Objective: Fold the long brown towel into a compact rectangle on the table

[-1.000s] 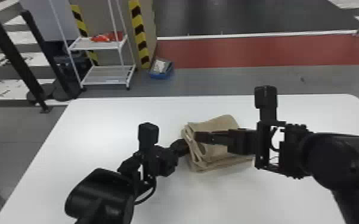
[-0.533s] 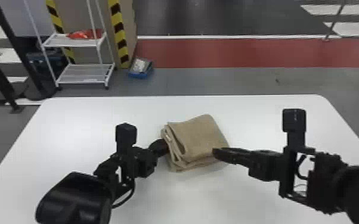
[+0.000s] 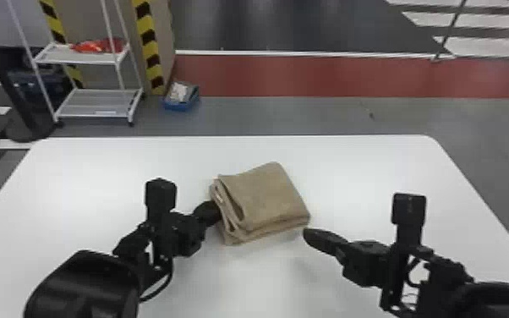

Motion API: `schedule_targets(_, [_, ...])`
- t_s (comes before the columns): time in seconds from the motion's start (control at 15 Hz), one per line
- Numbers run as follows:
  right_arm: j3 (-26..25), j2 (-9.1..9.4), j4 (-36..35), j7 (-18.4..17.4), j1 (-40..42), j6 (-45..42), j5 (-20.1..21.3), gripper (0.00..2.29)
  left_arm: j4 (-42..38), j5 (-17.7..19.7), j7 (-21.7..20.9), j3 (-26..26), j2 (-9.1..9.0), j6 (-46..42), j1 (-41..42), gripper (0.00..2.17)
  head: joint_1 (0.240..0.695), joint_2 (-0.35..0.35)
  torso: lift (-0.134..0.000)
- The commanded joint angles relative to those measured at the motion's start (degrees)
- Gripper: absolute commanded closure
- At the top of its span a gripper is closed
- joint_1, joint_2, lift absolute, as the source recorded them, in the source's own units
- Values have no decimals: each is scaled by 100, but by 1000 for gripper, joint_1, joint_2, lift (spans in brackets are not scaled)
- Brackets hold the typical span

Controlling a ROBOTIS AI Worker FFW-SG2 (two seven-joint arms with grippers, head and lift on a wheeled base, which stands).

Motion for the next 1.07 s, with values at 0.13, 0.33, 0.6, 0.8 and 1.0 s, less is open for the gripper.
schedule_targets(0.13, [349, 186, 928, -141, -550, -453, 232, 1865, -29, -8, -2, -17, -2, 60, 1, 2115, 695, -45, -119])
schedule_targets(0.33, [481, 300, 1560, -308, -963, -681, 328, 1865, -64, -8, -11, 9, -2, 60, 1, 2111, 695, -29, -119])
schedule_targets(0.6, [472, 318, 2088, -458, -1420, -1138, 302, 1865, -891, 44, -64, 194, 103, 96, 432, 2020, 695, -33, -119])
schedule_targets(0.8, [323, 318, 2308, -502, -1613, -1209, 319, 1865, -1435, 44, 103, 378, 270, 78, 643, 2020, 695, -33, -119])
schedule_targets(1.0, [244, 318, 2703, -511, -1912, -1384, 328, 1865, -1471, 141, 156, 809, 332, -151, 669, 2020, 695, -27, -119])
